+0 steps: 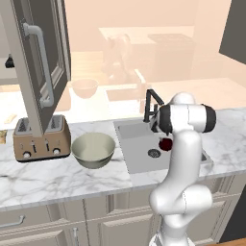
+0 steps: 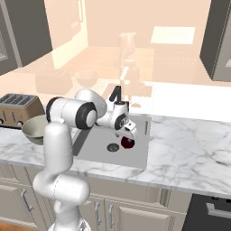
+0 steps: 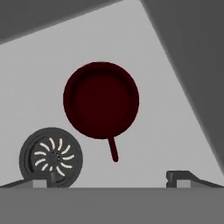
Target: Pick the mug and place it in the sink. Pick the bowl and place it in the open cabinet and then close the cabinet.
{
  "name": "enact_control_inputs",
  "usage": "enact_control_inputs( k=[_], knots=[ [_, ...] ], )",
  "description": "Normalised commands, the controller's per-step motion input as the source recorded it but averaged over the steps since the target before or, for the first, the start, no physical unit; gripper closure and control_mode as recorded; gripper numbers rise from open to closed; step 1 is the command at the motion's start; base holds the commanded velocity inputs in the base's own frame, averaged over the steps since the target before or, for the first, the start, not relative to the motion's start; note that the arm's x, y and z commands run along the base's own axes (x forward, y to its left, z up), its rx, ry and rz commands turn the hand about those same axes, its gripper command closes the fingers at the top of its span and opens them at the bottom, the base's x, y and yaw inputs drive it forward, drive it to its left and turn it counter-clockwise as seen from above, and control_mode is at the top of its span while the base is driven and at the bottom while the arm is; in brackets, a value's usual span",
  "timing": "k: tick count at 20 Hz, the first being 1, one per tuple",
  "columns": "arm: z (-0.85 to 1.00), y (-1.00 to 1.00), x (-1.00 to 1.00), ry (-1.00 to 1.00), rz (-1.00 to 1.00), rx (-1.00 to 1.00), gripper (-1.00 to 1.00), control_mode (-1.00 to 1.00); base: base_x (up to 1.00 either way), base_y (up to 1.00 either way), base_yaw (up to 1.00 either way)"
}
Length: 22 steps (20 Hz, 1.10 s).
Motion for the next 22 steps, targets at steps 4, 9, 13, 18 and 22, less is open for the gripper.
enact_control_inputs(
  k=[4, 9, 13, 18, 22],
  knots=[
    [0.43, 0.00, -0.34, 0.00, 0.00, 0.04, -1.00, -1.00, 0.00, 0.00, 0.00],
    [0.78, -0.04, -0.24, 0.00, 0.01, 0.01, -1.00, -1.00, 0.00, 0.00, 0.00],
    [0.90, -0.03, -0.25, 0.00, 0.03, 0.01, -1.00, -1.00, 0.00, 0.00, 0.00],
    [0.56, -0.01, -0.31, 0.02, 0.02, 0.00, -1.00, -1.00, 0.00, 0.00, 0.00],
    [0.59, 0.08, -0.94, 0.00, 0.03, 0.02, -1.00, -1.00, 0.00, 0.00, 0.00]
  ],
)
